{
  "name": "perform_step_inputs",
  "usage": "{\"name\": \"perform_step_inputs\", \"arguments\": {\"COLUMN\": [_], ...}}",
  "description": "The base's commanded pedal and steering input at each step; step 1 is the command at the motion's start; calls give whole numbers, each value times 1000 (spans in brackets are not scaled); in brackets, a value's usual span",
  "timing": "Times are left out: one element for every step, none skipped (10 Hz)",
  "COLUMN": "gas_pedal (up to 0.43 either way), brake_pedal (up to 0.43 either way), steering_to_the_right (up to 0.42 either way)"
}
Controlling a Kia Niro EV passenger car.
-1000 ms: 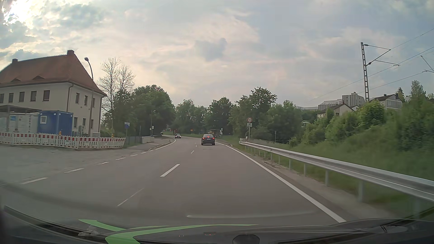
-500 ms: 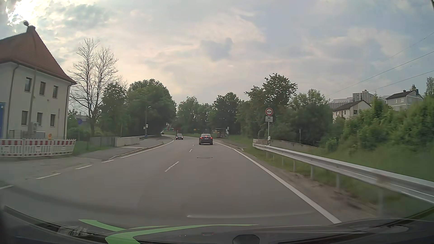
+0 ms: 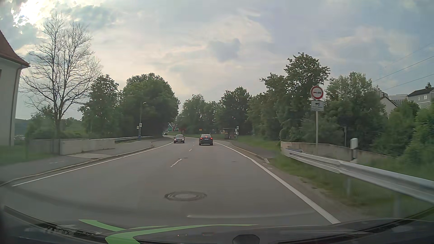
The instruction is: Follow the waypoints while adhering to traffic rules and regulations
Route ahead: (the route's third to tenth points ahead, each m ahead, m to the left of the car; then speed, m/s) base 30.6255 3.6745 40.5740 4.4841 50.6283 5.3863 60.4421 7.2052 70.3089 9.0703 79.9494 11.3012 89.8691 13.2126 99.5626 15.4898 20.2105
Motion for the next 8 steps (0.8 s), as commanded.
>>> {"name": "perform_step_inputs", "arguments": {"gas_pedal": [0,0,0,0,0,0,0,0], "brake_pedal": [232,220,220,220,220,226,226,220], "steering_to_the_right": [-18,-18,-18,-18,-18,-17,-16,-16]}}
